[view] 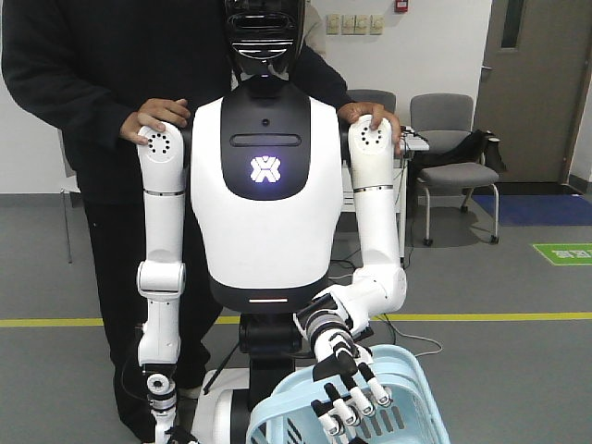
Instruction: Pick snacks and fruit into basket
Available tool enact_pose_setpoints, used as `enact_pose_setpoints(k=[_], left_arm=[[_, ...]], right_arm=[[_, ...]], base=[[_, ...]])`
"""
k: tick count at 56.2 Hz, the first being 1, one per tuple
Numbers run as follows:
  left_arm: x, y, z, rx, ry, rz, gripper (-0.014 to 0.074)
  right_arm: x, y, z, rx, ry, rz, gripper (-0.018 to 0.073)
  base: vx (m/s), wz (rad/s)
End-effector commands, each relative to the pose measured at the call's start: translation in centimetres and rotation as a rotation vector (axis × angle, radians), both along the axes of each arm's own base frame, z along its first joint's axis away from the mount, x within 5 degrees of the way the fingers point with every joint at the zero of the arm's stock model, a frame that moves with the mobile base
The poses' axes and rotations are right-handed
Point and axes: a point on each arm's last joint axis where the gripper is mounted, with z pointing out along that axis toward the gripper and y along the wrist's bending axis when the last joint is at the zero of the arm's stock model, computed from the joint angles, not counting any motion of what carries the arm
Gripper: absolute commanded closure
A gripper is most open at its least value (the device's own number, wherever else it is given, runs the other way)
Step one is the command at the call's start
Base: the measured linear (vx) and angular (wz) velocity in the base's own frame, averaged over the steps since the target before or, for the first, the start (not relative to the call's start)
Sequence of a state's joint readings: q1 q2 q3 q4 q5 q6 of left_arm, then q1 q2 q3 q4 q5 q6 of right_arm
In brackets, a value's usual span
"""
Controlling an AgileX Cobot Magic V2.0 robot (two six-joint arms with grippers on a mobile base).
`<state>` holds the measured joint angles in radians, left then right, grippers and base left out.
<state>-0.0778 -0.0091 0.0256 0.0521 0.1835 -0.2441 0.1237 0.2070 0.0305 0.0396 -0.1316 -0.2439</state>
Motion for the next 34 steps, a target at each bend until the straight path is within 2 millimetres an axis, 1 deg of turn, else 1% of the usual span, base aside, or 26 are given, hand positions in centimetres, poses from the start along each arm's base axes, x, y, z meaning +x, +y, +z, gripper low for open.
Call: enact_pose_setpoints(k=[1,7,13,19,27,34], left_arm=[[0.2,-0.1,0.5,-0.02,-0.056,-0.004,0.0594],[0.2,-0.1,0.5,-0.02,-0.056,-0.004,0.0594],[0.2,-0.1,0.5,-0.02,-0.056,-0.004,0.0594],[0.2,-0.1,0.5,-0.02,-0.056,-0.004,0.0594],[0.2,-0.1,0.5,-0.02,-0.057,-0.004,0.0594],[0.2,-0.1,0.5,-0.02,-0.057,-0.004,0.0594]], right_arm=[[0.0,0.0,0.5,-0.019,-0.076,-0.005,0.0569],[0.0,0.0,0.4,-0.016,-0.066,-0.005,0.0569],[0.1,-0.1,0.0,0.017,-0.02,-0.011,0.0569],[0.0,-0.1,-0.5,0.014,0.034,-0.009,0.0569],[-0.5,-0.5,-0.7,0.036,0.044,-0.065,0.0569],[-1.2,-0.7,-0.6,0.044,0.011,-0.093,0.0569]], base=[[0.0,0.0],[0.0,0.0],[0.0,0.0],[0.0,0.0],[0.0,0.0],[0.0,0.0]])
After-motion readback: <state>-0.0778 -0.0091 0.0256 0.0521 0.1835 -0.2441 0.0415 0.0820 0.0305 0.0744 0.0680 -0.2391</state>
